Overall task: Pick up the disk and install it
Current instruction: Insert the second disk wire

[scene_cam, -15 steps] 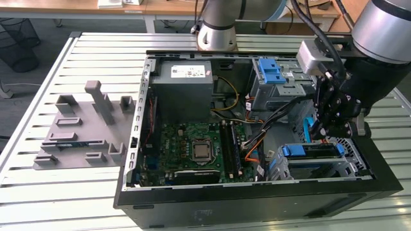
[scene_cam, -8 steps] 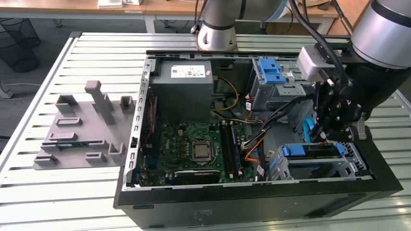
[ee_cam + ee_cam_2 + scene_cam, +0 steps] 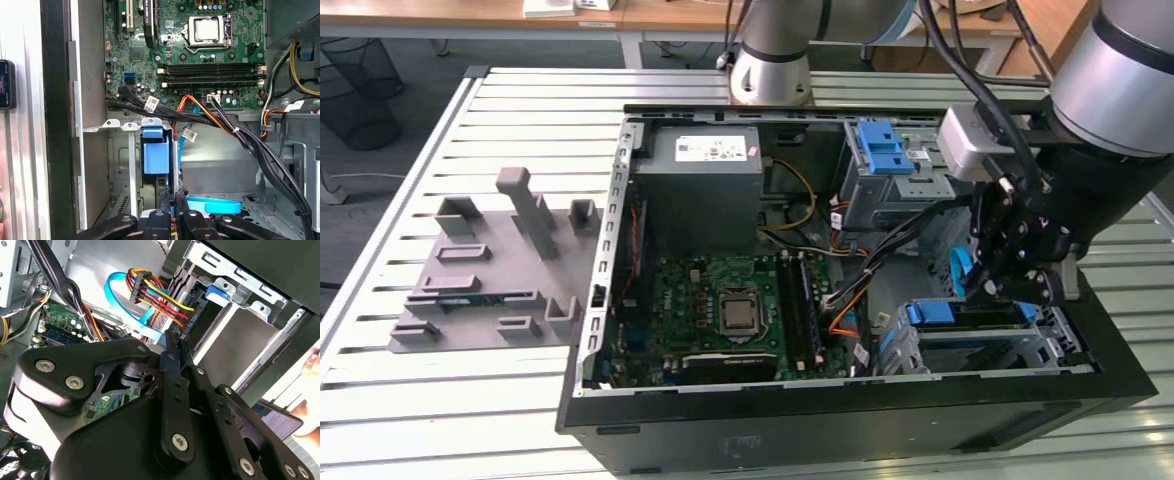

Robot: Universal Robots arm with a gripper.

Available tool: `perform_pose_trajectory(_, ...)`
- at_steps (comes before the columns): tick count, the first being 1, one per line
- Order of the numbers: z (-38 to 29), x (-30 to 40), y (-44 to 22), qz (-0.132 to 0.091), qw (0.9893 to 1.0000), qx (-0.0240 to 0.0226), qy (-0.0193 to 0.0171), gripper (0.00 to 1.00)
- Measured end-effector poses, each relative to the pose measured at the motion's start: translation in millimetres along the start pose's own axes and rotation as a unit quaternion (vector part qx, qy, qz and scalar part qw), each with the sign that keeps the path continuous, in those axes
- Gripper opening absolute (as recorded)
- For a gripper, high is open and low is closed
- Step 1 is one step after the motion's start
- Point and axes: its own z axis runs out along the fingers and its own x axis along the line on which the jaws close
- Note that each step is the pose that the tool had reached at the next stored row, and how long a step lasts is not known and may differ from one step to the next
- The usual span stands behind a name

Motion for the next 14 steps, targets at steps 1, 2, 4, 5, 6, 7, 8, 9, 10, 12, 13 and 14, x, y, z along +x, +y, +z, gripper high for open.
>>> perform_pose_trajectory(1, 0.0, 0.6, 0.0, 0.0, 1.0, -0.0002, -0.0031, 0.16)
perform_pose_trajectory(2, 0.1, 1.3, -0.1, 0.0, 1.0, -0.0003, -0.0051, 0.16)
perform_pose_trajectory(4, 0.4, 2.7, -0.1, 0.0, 1.0, -0.0005, -0.0083, 0.16)
perform_pose_trajectory(5, 0.4, 3.5, -0.2, 0.0, 1.0, -0.0005, -0.0092, 0.16)
perform_pose_trajectory(6, 0.5, 4.3, -0.2, 0.0, 1.0, -0.0006, -0.0099, 0.16)
perform_pose_trajectory(7, 0.6, 5.3, -0.3, 0.0, 0.9999, -0.0006, -0.0106, 0.16)
perform_pose_trajectory(8, 0.6, 6.2, -0.4, 0.0, 0.9999, -0.0007, -0.0119, 0.16)
perform_pose_trajectory(9, 0.6, 6.7, -0.4, 0.0, 0.9999, -0.0008, -0.0131, 0.16)
perform_pose_trajectory(10, 0.6, 6.9, -0.4, 0.0, 0.9999, -0.0008, -0.014, 0.16)
perform_pose_trajectory(12, 0.8, 7.8, -0.5, 0.0, 0.9999, -0.0009, -0.0155, 0.16)
perform_pose_trajectory(13, 0.9, 8.6, -0.5, 0.0, 0.9999, -0.0009, -0.0157, 0.16)
perform_pose_trajectory(14, 0.9, 9.2, -0.5, 0.0, 0.9999, -0.0009, -0.0158, 0.16)
